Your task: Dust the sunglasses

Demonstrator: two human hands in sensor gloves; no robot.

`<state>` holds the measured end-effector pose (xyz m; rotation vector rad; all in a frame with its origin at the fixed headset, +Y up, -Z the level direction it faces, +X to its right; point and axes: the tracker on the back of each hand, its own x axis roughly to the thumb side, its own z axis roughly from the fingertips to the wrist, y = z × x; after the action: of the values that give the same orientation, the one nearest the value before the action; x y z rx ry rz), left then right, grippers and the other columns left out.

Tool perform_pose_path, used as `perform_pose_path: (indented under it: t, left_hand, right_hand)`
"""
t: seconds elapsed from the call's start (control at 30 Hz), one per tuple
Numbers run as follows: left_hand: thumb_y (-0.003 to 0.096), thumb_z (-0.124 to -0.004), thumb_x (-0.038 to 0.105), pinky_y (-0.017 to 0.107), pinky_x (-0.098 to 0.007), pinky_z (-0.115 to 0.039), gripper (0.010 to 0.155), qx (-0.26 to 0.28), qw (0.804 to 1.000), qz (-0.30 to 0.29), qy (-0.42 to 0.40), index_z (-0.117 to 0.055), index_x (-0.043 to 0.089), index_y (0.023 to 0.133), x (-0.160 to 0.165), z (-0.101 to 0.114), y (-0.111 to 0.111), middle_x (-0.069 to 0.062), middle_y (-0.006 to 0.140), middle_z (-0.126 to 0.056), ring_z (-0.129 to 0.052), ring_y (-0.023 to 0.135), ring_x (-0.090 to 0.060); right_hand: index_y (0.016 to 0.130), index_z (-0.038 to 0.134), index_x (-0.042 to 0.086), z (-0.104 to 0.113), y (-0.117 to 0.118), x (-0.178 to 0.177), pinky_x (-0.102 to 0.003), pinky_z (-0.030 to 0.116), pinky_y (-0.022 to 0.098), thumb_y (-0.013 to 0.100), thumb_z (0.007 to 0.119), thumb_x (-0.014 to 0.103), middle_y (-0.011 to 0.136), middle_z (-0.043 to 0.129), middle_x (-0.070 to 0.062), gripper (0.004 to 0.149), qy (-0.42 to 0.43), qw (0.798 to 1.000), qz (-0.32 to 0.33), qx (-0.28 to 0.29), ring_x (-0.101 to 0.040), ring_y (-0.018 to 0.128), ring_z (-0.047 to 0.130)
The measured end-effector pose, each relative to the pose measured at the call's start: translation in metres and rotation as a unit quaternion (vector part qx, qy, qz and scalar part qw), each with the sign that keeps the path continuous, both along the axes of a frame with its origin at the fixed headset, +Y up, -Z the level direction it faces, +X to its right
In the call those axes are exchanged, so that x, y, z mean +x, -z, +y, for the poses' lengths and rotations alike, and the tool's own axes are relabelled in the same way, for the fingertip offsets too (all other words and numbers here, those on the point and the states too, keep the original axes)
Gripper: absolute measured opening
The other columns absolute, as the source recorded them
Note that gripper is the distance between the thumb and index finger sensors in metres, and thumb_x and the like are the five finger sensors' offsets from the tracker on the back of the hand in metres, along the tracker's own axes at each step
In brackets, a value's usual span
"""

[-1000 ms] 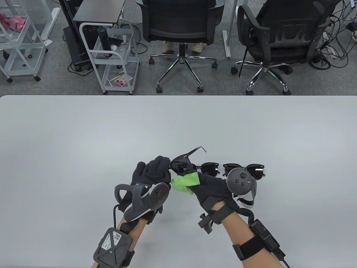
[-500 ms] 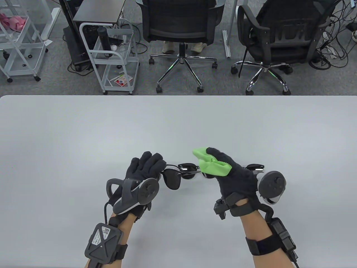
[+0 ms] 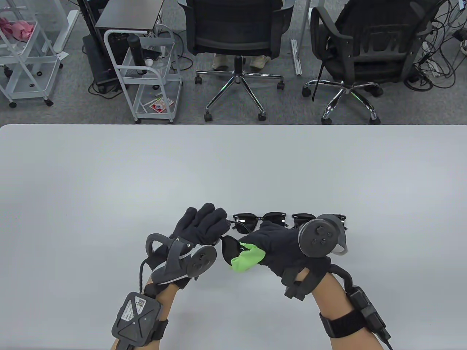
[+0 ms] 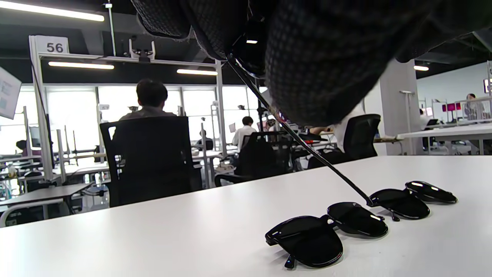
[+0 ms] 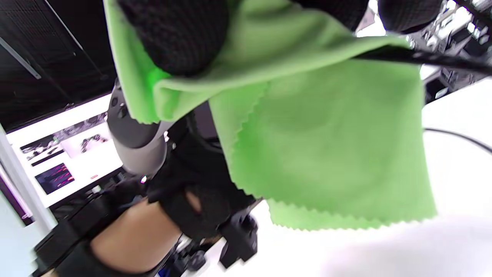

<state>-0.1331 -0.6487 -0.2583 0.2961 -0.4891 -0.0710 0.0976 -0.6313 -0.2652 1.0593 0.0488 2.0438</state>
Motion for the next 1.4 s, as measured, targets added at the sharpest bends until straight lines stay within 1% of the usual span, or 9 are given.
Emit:
perform_pose_path:
  t: [0.1,0.2,0.33,0.4,0.63,0.83,1.0,1.2,1.4]
  left_hand:
    - [0.0264,-0.097,0.049,0.083,-0.044,-0.058,0.086,0.015,1.000,-0.005,0.009,-0.046,0.054,0.095,0.004,0.001,-0.005,0.026,0.111,-0.053,-0.074,0.110,-0.012]
    - [0.0202,-0.096,0.062,0.084,-0.049,-0.053,0.093,0.016,0.998,-0.044,-0.033,-0.046,0.053,0.098,0.011,0.007,-0.017,0.025,0.112,-0.053,-0.072,0.111,-0.011]
    - [0.0141,-0.092,0.071,0.083,-0.047,-0.057,0.094,0.048,0.994,-0.084,-0.050,-0.054,0.050,0.098,0.025,0.014,-0.032,0.022,0.107,-0.066,-0.087,0.101,-0.002]
    - [0.0157,-0.093,0.069,0.083,-0.047,-0.059,0.091,0.051,0.994,-0.079,-0.054,-0.057,0.050,0.097,0.025,0.014,-0.031,0.022,0.103,-0.072,-0.092,0.095,-0.001]
    - [0.0155,-0.096,0.069,0.082,-0.046,-0.062,0.088,0.058,0.996,-0.043,-0.061,-0.058,0.056,0.093,0.011,0.016,-0.019,0.028,0.101,-0.072,-0.090,0.096,0.005]
    - [0.0163,-0.096,0.068,0.083,-0.046,-0.061,0.088,0.043,0.995,-0.011,-0.088,-0.057,0.057,0.094,-0.006,0.015,-0.008,0.028,0.102,-0.071,-0.089,0.097,0.005]
    - [0.0168,-0.096,0.068,0.083,-0.046,-0.061,0.087,0.021,0.992,0.005,-0.121,-0.058,0.058,0.095,-0.017,0.012,-0.001,0.027,0.102,-0.072,-0.089,0.097,0.004]
    - [0.0176,-0.098,0.065,0.082,-0.047,-0.061,0.089,0.025,0.994,-0.012,-0.104,-0.056,0.057,0.096,-0.008,0.009,-0.005,0.025,0.102,-0.075,-0.092,0.096,0.000]
    - [0.0173,-0.098,0.065,0.082,-0.046,-0.062,0.089,0.075,0.996,-0.049,-0.030,-0.056,0.056,0.096,0.026,0.010,-0.024,0.024,0.102,-0.075,-0.092,0.096,-0.001]
  right_hand:
    - [0.077,0.093,0.010,-0.001,0.001,-0.002,-0.069,0.065,0.060,0.042,0.086,0.036,0.069,0.104,-0.006,0.044,0.001,1.000,0.003,-0.003,-0.034,0.065,0.102]
    - [0.076,0.093,0.009,-0.002,0.001,-0.001,-0.069,0.065,0.060,0.041,0.086,0.036,0.067,0.105,-0.006,0.044,-0.021,1.000,-0.010,0.012,-0.033,0.063,0.103]
    - [0.075,0.094,0.009,-0.003,0.002,0.001,-0.068,0.066,0.060,0.041,0.086,0.036,0.065,0.105,-0.006,0.044,-0.022,0.999,-0.029,0.021,-0.032,0.060,0.104]
    - [0.074,0.094,0.009,-0.003,0.002,0.001,-0.068,0.066,0.060,0.041,0.086,0.036,0.065,0.106,-0.006,0.044,-0.027,0.999,-0.037,0.026,-0.032,0.060,0.104]
    - [0.073,0.095,0.010,-0.002,0.008,0.003,-0.065,0.069,0.059,0.041,0.085,0.037,0.060,0.107,-0.004,0.043,-0.077,0.993,-0.077,0.042,-0.029,0.053,0.106]
    - [0.073,0.095,0.011,-0.015,0.023,0.032,-0.065,0.069,0.059,0.041,0.085,0.037,0.059,0.107,-0.005,0.042,-0.063,0.993,-0.101,-0.009,-0.029,0.053,0.106]
    - [0.074,0.095,0.010,-0.028,0.033,0.050,-0.065,0.069,0.058,0.042,0.085,0.036,0.059,0.106,-0.006,0.042,-0.003,0.992,-0.109,-0.066,-0.030,0.053,0.105]
    - [0.074,0.095,0.010,-0.030,0.031,0.045,-0.066,0.068,0.058,0.042,0.085,0.035,0.060,0.106,-0.006,0.042,-0.028,0.992,-0.108,-0.061,-0.032,0.054,0.105]
    - [0.074,0.095,0.011,-0.019,0.016,0.006,-0.067,0.067,0.059,0.042,0.085,0.035,0.061,0.106,-0.006,0.042,-0.035,0.997,-0.056,-0.028,-0.032,0.056,0.104]
